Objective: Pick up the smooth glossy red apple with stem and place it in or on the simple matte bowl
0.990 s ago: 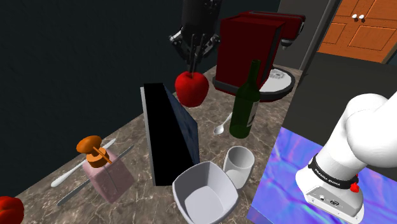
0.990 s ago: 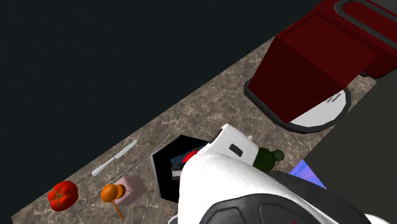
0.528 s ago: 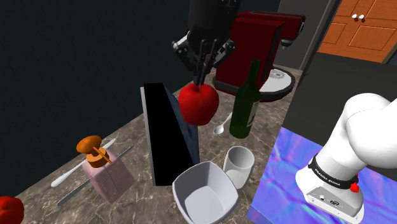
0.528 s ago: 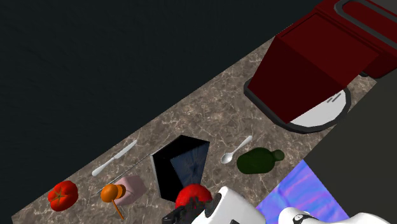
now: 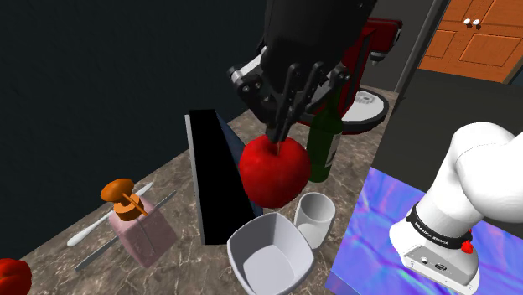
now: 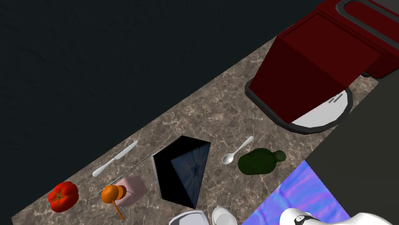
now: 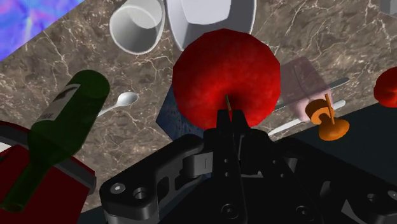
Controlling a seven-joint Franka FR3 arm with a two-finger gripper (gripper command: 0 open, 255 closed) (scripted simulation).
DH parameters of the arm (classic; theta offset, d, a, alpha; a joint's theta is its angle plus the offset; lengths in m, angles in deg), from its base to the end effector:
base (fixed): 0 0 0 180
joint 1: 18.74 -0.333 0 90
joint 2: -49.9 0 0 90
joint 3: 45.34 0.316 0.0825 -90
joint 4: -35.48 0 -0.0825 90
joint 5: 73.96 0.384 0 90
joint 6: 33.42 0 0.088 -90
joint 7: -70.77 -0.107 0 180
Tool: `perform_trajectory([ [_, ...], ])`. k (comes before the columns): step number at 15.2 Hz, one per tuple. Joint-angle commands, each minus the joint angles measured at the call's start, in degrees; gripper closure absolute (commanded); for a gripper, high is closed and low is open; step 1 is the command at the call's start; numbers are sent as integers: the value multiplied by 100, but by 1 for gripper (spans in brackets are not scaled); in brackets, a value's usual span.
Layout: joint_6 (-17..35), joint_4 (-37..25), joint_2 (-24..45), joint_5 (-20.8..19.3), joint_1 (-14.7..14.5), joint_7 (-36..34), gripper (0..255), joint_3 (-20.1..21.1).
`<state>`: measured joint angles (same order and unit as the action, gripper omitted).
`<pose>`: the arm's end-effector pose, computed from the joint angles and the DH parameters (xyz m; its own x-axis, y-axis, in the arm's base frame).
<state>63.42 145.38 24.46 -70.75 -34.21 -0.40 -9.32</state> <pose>0.2303 0.3936 0.6423 0.9021 -0.3644 0.2313 -0.3594 -0.9309 -0.0647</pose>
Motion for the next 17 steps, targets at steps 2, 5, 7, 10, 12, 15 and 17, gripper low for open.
perform_trajectory([
  [2, 95, 108, -11, 35, -45, -188, 255, 152],
  [5, 318, 380, -65, 69, -73, -199, 255, 164],
  [7, 467, 555, -93, 89, -90, -209, 255, 176],
  [10, 690, 809, -126, 116, -113, -228, 255, 200],
  [12, 839, 971, -141, 132, -127, -243, 255, 220],
  [15, 1062, 1207, -153, 151, -144, -269, 255, 255],
  [17, 1212, 1358, -154, 162, -154, -288, 255, 282],
])
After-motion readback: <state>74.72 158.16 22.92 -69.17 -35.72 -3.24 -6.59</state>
